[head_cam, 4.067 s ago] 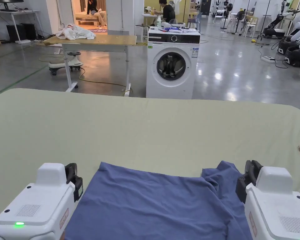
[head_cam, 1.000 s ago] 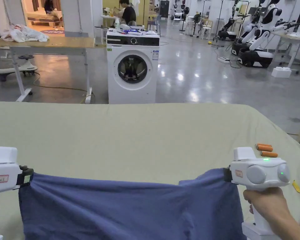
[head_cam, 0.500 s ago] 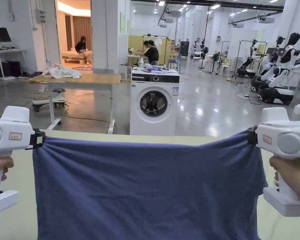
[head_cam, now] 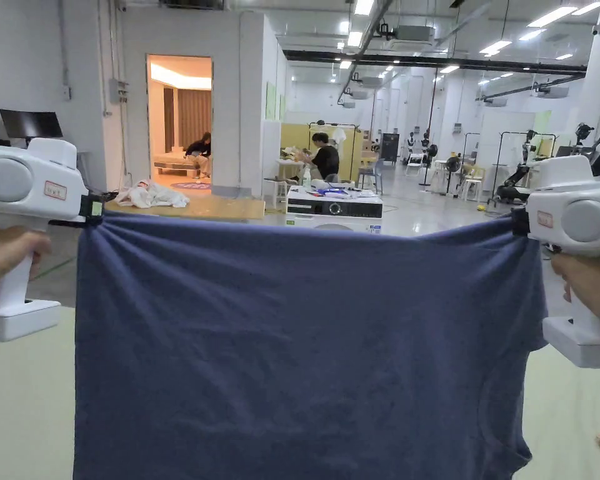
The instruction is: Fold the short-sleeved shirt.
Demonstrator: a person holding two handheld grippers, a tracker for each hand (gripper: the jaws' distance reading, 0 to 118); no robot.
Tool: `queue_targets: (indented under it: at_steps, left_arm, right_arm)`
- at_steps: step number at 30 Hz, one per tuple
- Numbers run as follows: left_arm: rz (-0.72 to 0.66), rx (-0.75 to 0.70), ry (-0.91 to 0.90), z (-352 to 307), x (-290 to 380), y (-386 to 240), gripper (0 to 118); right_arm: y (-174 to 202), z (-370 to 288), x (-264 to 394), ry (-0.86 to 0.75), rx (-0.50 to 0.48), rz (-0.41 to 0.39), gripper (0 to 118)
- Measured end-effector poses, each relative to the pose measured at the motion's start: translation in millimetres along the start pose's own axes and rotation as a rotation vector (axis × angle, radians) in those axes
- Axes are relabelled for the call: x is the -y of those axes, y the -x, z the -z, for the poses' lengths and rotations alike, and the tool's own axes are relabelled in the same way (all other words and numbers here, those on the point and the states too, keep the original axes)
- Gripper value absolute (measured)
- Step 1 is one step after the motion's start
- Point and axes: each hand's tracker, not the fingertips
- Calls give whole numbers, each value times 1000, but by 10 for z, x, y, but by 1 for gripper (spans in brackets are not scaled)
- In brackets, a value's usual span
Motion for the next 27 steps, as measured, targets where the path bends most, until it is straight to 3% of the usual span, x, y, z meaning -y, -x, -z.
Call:
queue_targets:
  at_steps: [15,27]
  left_arm:
    - [82,-51,-117,365,-915,23,0]
    - [56,-31,-52,457,-109,-42,0]
  right_arm:
    - [59,423,-908,-122,64,-37,1]
    - [114,414,-145,-53,48,-54,1]
